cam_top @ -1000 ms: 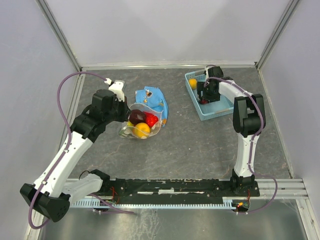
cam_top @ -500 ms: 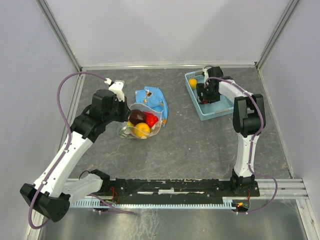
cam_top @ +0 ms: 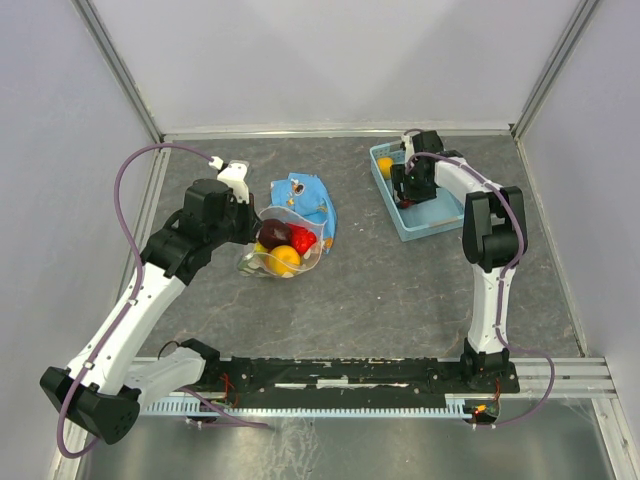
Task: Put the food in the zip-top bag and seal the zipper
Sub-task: Pick up the fake fruit from the bin.
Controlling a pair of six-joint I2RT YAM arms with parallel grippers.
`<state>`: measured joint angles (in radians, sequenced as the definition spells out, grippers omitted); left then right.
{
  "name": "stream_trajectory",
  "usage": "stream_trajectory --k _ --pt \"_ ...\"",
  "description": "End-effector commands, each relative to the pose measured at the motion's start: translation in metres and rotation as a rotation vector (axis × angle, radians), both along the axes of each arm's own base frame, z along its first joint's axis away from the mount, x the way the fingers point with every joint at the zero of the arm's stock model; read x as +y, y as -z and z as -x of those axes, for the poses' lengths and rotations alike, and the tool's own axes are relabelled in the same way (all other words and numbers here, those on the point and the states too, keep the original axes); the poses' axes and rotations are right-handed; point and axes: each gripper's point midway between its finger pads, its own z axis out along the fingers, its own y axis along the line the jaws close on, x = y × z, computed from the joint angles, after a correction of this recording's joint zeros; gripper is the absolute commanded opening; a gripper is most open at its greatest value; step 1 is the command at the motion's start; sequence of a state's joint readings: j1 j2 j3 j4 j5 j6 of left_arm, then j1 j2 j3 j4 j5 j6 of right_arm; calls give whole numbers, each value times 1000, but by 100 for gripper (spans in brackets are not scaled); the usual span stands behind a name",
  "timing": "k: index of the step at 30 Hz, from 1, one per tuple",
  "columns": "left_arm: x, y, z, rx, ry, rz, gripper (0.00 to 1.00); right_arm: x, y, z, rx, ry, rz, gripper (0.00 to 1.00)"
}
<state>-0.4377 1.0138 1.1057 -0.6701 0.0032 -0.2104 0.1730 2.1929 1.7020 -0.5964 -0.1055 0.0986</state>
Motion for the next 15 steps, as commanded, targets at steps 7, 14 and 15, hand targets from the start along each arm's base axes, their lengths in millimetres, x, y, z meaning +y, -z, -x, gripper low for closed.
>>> stream_trajectory --k 7,14,15 --pt "-3 -15 -6 -76 28 9 3 4 -9 -2 -34 6 -10 63" --pt "-3 -14 -7 -72 25 10 3 2 -37 3 -102 44 -29 56" --pt "-3 -14 -7 -73 27 10 3 2 -42 4 -112 49 -33 55"
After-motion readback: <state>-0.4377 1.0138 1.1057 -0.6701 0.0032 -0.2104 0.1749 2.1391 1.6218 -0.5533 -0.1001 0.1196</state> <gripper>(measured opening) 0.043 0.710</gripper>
